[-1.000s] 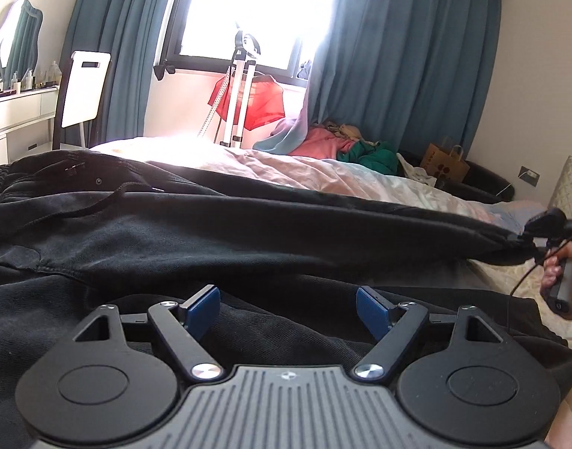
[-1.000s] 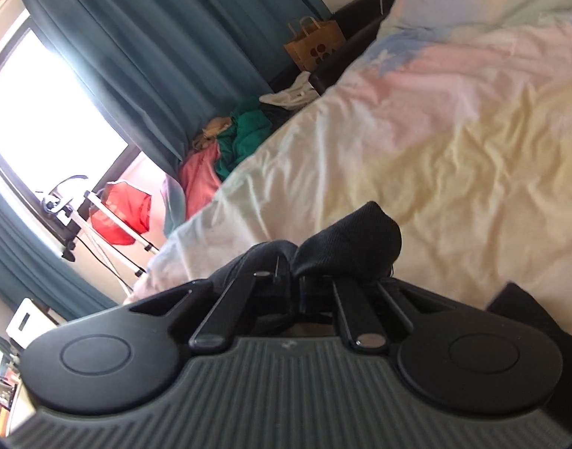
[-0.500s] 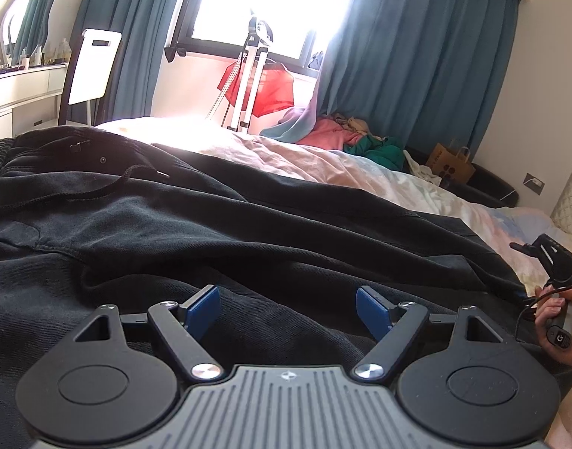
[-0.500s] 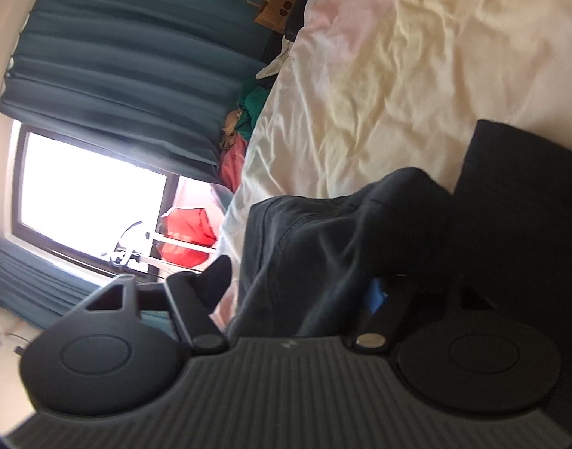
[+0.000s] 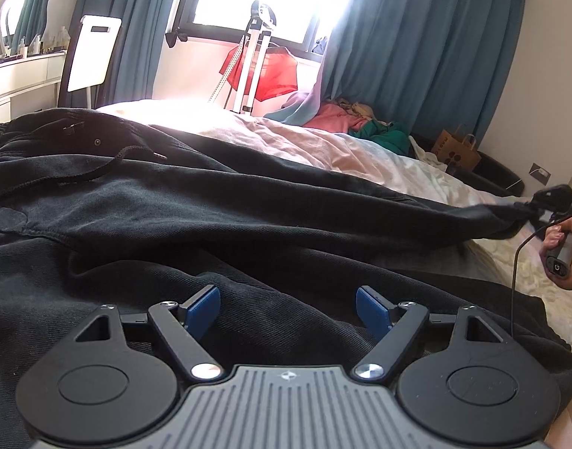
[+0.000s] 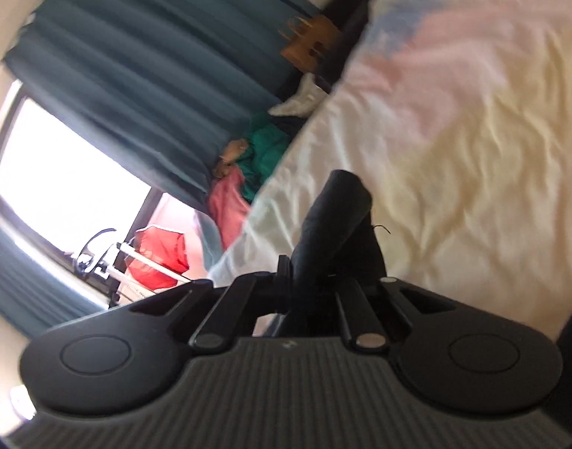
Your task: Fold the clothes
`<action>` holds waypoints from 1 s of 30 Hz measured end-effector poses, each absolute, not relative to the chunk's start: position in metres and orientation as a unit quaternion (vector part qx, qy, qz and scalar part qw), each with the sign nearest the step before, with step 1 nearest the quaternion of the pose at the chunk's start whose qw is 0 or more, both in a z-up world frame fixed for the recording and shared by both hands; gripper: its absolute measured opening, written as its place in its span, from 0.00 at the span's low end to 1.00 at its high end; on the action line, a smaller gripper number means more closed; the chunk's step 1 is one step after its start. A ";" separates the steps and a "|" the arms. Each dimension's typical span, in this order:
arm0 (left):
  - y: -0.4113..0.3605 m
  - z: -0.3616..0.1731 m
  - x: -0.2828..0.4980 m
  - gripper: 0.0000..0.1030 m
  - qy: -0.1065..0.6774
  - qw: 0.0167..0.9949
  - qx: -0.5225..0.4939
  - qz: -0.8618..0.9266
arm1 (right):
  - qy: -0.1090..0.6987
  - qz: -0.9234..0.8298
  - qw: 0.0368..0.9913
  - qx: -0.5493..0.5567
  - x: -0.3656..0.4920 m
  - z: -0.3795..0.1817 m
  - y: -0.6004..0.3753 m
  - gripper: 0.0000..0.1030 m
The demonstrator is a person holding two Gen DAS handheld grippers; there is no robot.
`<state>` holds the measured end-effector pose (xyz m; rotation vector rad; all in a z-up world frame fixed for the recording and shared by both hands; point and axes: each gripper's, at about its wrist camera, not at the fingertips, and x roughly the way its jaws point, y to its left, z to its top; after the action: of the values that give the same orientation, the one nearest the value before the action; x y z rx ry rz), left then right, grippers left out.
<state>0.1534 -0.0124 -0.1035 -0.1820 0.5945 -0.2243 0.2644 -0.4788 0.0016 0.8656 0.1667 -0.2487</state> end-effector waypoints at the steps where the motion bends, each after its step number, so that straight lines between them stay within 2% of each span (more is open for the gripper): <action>1: -0.012 -0.103 0.153 0.79 0.291 0.946 -0.090 -0.111 | 0.069 -0.110 0.911 0.393 0.257 0.009 -0.475 0.06; 4: -0.012 -0.102 0.152 0.79 0.291 0.946 -0.090 -0.114 | 0.055 -0.101 0.924 0.364 0.235 0.011 -0.469 0.06; 10: -0.015 -0.097 0.144 0.79 0.283 0.949 -0.078 -0.116 | 0.146 -0.181 0.843 0.484 0.191 -0.086 -0.505 0.06; 13: -0.016 -0.097 0.142 0.79 0.280 0.950 -0.074 -0.113 | 0.160 -0.190 0.830 0.500 0.175 -0.110 -0.503 0.06; 19: -0.018 -0.094 0.140 0.79 0.277 0.953 -0.061 -0.104 | 0.146 -0.194 0.851 0.466 0.168 -0.090 -0.498 0.06; 24: -0.020 -0.096 0.136 0.79 0.273 0.956 -0.044 -0.099 | 0.196 -0.211 0.864 0.414 0.170 -0.100 -0.489 0.07; 26: -0.021 -0.096 0.135 0.79 0.272 0.956 -0.041 -0.098 | 0.201 -0.217 0.871 0.393 0.170 -0.092 -0.482 0.11; 30: -0.017 -0.089 0.130 0.79 0.262 0.958 -0.054 -0.101 | 0.203 -0.244 0.873 0.370 0.158 -0.065 -0.467 0.11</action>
<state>0.1302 -0.0173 -0.0887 -0.1095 0.5315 -0.2048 0.1578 -0.4673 -0.0653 0.7723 0.4232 -0.5087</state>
